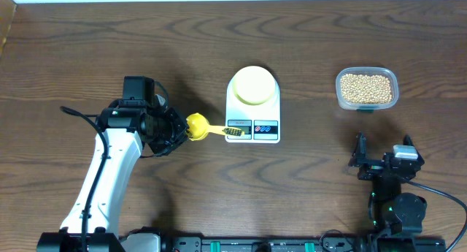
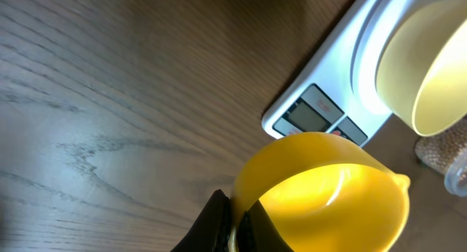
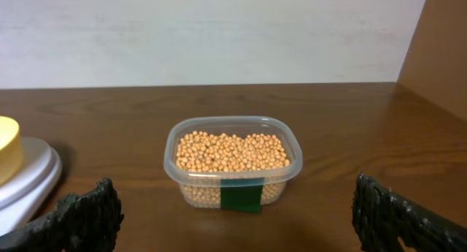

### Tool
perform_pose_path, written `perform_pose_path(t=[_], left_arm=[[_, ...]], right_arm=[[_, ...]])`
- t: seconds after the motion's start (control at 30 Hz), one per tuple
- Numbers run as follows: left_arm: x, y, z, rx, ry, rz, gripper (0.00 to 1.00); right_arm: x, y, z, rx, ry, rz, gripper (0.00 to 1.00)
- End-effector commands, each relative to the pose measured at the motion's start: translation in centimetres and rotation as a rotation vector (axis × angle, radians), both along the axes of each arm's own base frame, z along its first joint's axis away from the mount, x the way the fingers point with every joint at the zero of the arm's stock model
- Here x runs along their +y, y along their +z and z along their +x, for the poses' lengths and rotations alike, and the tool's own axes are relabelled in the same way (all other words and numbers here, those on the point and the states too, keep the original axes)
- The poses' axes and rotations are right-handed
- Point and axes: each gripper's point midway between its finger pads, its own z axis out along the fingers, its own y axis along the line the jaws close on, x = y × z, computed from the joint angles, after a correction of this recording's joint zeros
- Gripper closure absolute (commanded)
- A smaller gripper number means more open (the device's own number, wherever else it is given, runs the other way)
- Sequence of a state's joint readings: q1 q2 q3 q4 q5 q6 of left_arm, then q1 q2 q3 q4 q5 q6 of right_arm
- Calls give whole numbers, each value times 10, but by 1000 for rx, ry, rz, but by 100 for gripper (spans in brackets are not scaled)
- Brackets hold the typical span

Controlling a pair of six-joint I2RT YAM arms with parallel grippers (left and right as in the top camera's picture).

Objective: Scoop item into bowl and weigh 50g on scale
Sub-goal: 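Lift the yellow scoop with the left gripper toward the scale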

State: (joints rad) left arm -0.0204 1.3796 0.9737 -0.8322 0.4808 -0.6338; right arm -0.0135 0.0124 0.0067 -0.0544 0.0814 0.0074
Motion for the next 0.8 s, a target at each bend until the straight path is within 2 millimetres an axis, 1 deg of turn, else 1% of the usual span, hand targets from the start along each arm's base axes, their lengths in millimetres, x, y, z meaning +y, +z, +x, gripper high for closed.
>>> perform_pose_path(t=[0.0, 0.13, 0.2, 0.3, 0.5, 0.63, 0.77], left_arm=[[-5, 3, -3, 10, 11, -39, 93], [-5, 3, -3, 9, 11, -38, 92], [-5, 3, -2, 6, 11, -39, 93], [-5, 3, -2, 6, 11, -38, 93], [-5, 3, -2, 6, 11, -39, 93], [-5, 3, -2, 6, 11, -39, 93], [-5, 3, -2, 6, 11, -39, 93]], right_arm=[[14, 5, 1, -23, 79, 40, 1], [39, 10, -2, -25, 222, 47, 1], [46, 13, -4, -17, 263, 62, 1], [47, 24, -7, -6, 263, 100, 1], [47, 63, -10, 23, 261, 109, 1], [51, 80, -4, 108, 281, 128, 1], [67, 85, 9, 241, 368, 174, 1]])
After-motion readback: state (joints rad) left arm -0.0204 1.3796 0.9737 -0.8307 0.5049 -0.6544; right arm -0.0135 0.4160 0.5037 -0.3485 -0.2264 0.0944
